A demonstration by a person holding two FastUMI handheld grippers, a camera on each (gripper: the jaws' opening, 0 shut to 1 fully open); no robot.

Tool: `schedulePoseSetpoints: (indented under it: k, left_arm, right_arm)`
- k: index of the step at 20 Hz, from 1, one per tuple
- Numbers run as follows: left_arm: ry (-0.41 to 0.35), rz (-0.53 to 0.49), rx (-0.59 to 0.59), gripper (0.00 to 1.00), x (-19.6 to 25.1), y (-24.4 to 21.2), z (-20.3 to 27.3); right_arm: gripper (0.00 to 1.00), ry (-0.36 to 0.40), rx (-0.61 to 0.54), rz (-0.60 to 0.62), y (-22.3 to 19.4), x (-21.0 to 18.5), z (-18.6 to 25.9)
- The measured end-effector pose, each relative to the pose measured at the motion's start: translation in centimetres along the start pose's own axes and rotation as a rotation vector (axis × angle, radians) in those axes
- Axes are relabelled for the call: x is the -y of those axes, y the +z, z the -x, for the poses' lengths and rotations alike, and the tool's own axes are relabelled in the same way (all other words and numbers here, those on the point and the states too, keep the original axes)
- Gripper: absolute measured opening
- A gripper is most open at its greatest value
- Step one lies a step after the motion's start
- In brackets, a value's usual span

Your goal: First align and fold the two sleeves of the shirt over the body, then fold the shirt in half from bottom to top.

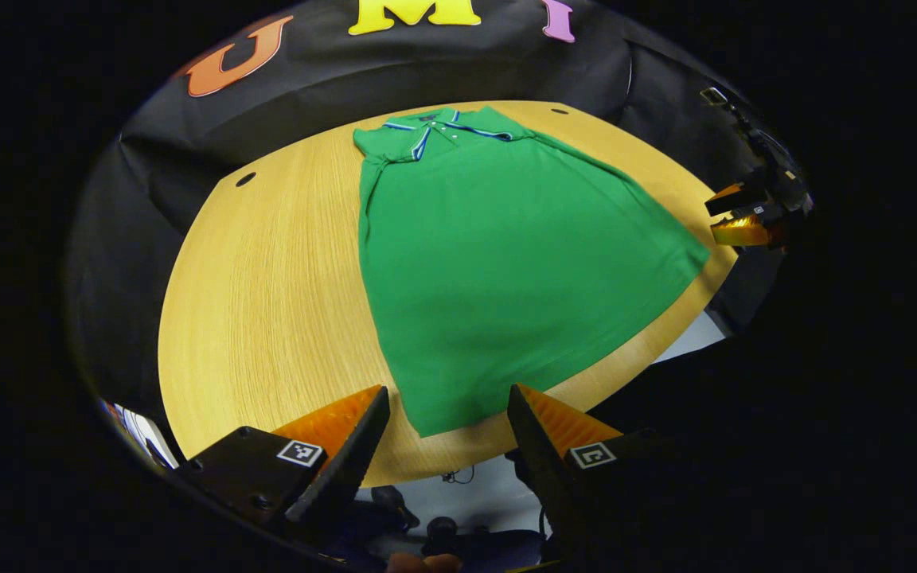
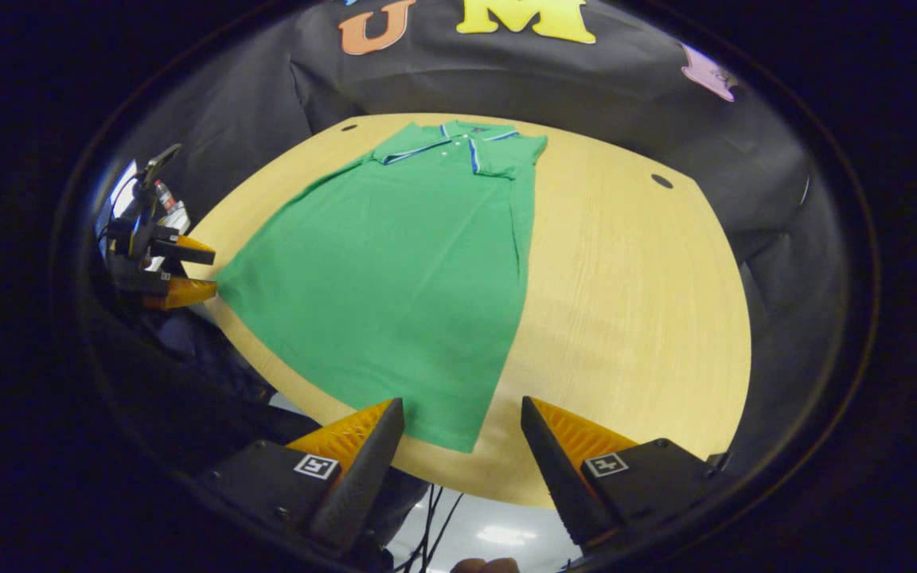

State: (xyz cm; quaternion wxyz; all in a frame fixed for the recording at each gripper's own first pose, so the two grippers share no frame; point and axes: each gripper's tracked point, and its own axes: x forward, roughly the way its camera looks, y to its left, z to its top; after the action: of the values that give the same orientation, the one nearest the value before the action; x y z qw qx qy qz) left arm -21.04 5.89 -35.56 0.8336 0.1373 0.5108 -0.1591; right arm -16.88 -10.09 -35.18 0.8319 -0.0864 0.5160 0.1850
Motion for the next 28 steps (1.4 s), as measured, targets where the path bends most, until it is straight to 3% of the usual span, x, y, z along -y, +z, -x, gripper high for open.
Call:
schedulePoseSetpoints:
  k: [5,7,8,9,12,13,14,15,16,18,21,24,28]
  left_arm:
    - [-0.005,0.003,-0.018,0.96,0.0,-0.8,-1.3]
    - [-0.015,0.010,-0.032,0.95,0.1,-0.7,-1.8]
    - [-0.030,0.032,-0.029,0.94,0.1,-0.8,-1.9]
    - [-0.040,0.058,-0.030,0.94,0.3,-0.8,-1.9]
    - [-0.039,0.052,-0.025,0.94,0.4,-1.0,-1.7]
    - [-0.035,0.054,-0.030,0.92,0.4,-0.7,-1.8]
    - [-0.019,0.052,-0.031,0.84,0.1,-0.4,-2.1]
    - [0.002,0.057,-0.036,0.51,-0.1,0.0,-2.3]
    - [0.007,0.062,-0.042,0.18,-0.3,0.0,-2.4]
    - [-0.009,0.085,-0.053,0.06,-0.2,0.2,-2.4]
    - [-0.104,0.192,-0.042,0.04,0.9,1.0,-1.8]
    - [-0.119,0.239,-0.030,0.04,0.6,1.9,-1.0]
    - [-0.129,0.231,0.018,0.04,0.7,4.3,0.1]
  right_arm:
    - [0.98,-0.005,-0.026,0.036,-0.3,-0.5,-2.1]
    - [0.94,-0.019,-0.111,0.034,-2.4,-0.6,-3.8]
    - [0.96,-0.018,-0.063,0.029,-1.3,-0.8,-3.5]
    - [0.96,-0.019,-0.113,0.025,-2.3,-0.7,-3.7]
    - [0.96,-0.005,-0.099,0.051,-1.7,-0.9,-3.6]
    - [0.67,0.007,-0.078,0.070,-1.2,-1.1,-4.0]
    - [0.38,0.004,-0.075,0.066,-1.2,-1.2,-4.1]
    - [0.09,0.001,-0.089,0.039,-1.4,-1.2,-4.1]
    - [0.08,0.020,-0.093,0.020,-1.3,-1.3,-4.2]
    - [0.00,0.055,-0.112,-0.059,-0.9,-1.0,-4.1]
    - [0.02,0.069,-0.116,-0.115,-0.7,-0.7,-3.6]
    - [0.02,0.091,-0.077,-0.090,0.8,-1.1,-2.4]
    - [0.02,0.102,-0.038,-0.080,3.1,-1.0,-2.0]
